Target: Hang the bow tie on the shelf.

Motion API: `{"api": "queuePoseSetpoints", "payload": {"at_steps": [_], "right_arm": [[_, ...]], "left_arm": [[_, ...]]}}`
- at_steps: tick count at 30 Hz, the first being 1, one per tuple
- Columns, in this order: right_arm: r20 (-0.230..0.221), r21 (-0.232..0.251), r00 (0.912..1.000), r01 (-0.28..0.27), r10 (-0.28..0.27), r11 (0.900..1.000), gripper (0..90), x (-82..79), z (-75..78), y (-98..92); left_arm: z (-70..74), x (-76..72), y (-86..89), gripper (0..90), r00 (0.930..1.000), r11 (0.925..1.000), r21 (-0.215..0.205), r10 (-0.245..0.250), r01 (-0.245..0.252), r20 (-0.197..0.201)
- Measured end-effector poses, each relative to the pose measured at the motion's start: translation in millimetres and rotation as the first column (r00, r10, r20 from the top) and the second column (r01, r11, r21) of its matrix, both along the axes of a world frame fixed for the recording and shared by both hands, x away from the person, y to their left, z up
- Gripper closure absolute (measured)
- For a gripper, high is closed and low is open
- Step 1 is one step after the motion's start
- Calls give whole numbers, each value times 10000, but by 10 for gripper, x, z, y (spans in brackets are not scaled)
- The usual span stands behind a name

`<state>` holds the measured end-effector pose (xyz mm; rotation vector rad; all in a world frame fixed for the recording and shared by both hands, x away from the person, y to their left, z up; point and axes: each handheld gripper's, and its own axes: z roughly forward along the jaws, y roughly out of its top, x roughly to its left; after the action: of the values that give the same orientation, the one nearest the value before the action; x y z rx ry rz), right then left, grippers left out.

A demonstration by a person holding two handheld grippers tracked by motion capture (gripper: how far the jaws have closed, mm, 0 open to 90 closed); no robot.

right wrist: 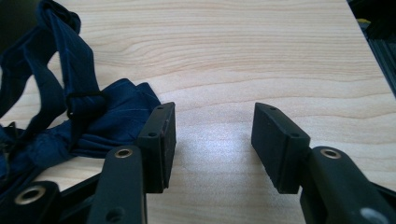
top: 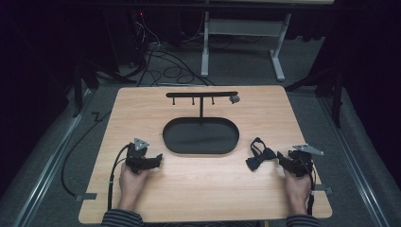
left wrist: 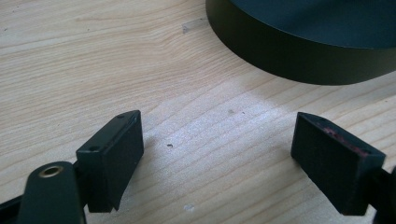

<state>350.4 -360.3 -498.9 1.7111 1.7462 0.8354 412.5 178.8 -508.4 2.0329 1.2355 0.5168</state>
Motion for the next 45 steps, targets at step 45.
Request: {"api": "queuePoseSetpoints", "payload": {"at_steps": [45], "right_arm": [[930, 357, 9789, -1860, 1820, 9819, 596, -131, 279, 372]], "left_arm": [[2, 1, 4, 177, 10000, 10000, -11, -25, 25, -29]]}}
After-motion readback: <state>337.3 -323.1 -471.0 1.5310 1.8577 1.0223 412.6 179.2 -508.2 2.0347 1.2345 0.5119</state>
